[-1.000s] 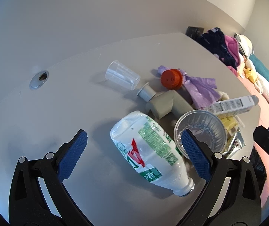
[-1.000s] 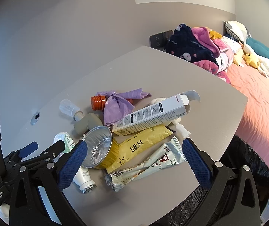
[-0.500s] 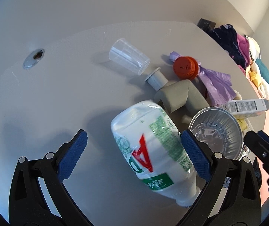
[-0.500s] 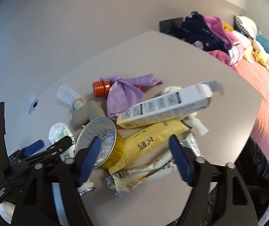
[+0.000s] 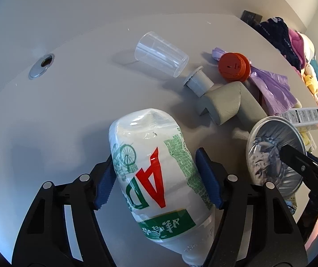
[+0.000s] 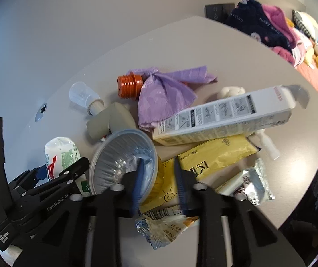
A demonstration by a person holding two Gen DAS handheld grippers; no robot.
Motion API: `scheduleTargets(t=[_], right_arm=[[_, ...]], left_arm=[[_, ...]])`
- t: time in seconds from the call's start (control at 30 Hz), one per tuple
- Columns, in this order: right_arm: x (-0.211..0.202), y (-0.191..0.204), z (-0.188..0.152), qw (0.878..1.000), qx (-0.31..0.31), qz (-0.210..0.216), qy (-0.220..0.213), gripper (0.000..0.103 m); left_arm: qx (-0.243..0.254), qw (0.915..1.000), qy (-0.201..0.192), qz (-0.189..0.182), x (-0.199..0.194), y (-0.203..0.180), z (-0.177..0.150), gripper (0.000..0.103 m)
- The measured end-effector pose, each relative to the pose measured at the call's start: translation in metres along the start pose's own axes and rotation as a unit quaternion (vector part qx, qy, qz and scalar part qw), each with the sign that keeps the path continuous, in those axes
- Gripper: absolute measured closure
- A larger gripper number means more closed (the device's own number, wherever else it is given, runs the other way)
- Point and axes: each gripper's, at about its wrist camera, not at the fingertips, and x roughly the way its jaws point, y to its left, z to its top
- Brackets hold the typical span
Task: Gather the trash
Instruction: 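Grasp the white plastic bottle with the left tool while the right tool grasps the foil cup, then carry the bottle and foil cup over the black bin and release both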
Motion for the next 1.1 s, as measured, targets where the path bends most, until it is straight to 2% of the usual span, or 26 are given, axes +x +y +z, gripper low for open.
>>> scheduleTargets(t=[0.13, 0.27, 0.37, 0.63, 0.87, 1.1], right_arm=[[0.000, -0.006, -0.003, 0.999, 0.018, 0.033, 0.000, 0.096], [-0.013, -0.009, -0.003, 0.999, 0.026, 0.040, -0.020, 0.096], [-0.021, -0.010, -0.001, 0.998, 0.029, 0.043, -0.028, 0.096], [-0.046, -0.021, -0.002, 0.997, 0.044, 0.031, -0.057, 0.096], [-0.072, -0.037, -0.012, 0.994, 0.069, 0.012, -0.086, 0.096], [-0.099, -0.057, -0.028, 0.989, 0.098, -0.008, -0.115, 0.096]], left_arm=[[0.004, 0.9999, -0.007, -0.008, -0.001, 0.004, -0.001, 0.040], [-0.007, 0.9994, -0.005, -0.034, -0.004, 0.010, -0.001, 0.043], [-0.009, 0.9992, -0.006, -0.039, -0.007, 0.010, 0.000, 0.043], [0.001, 0.9978, -0.028, -0.060, -0.028, 0.003, 0.005, 0.046], [0.034, 0.9950, -0.048, -0.081, -0.045, -0.019, 0.009, 0.046], [0.083, 0.9888, -0.068, -0.104, -0.060, -0.049, 0.006, 0.046]])
